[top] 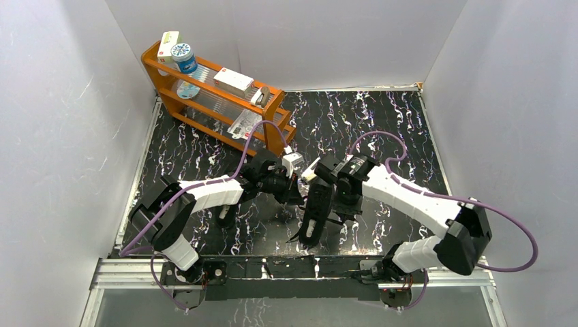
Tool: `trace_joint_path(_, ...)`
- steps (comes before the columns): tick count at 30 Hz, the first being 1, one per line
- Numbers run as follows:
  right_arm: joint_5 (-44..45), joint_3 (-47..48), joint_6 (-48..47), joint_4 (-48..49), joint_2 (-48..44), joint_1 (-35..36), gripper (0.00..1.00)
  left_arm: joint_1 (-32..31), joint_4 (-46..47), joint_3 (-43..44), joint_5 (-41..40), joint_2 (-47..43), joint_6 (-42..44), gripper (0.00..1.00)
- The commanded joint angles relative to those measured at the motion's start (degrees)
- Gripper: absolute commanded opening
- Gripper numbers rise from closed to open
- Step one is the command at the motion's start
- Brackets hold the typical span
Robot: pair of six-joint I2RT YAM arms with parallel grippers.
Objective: Tie the shoes
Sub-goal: Wrap the shoelace around the shoelace.
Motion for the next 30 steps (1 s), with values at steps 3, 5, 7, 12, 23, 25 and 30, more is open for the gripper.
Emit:
trace_joint_path(3,-1.24,-4.72,-8.84,7.06,4.92,-3.01,0.00,-0.23,-1.17,0.43,1.07,-2.41,0.62,0.00)
trace_joint_path(5,-4.01,-5.85,-12.16,9.51,5.43,-3.01,0.00,-0.26,-1.55,0.23,1.08,-2.71,0.81,0.00)
trace_joint_path(7,-5.62,-7.21,-14.40,10.92,5.38,-3.01,0.00,-0.22,-1.70,-0.07,0.78,-3.32,1.11,0.00)
trace_joint_path(12,-9.55,-10.98,-18.79,14.92,3.53,-3.14,0.05,-0.26,-2.23,-0.18,1.10,-4.11,1.64,0.00)
trace_joint_path(23,-8.84,-5.39,-32.39,12.70,3.64,-6.89,0.36,-0.24,-1.66,-0.81,1.31,-4.55,2.20,0.00)
trace_joint_path(25,-10.28,-4.36,-35.53,13.20,2.40,-8.51,0.43,-0.23,-1.62,-0.72,1.18,-4.55,2.21,0.00)
trace_joint_path(30,-14.17,-3.79,-44.14,15.12,-0.68,-13.17,0.62,-0.19,-1.64,-0.67,1.20,-4.42,2.43,0.00)
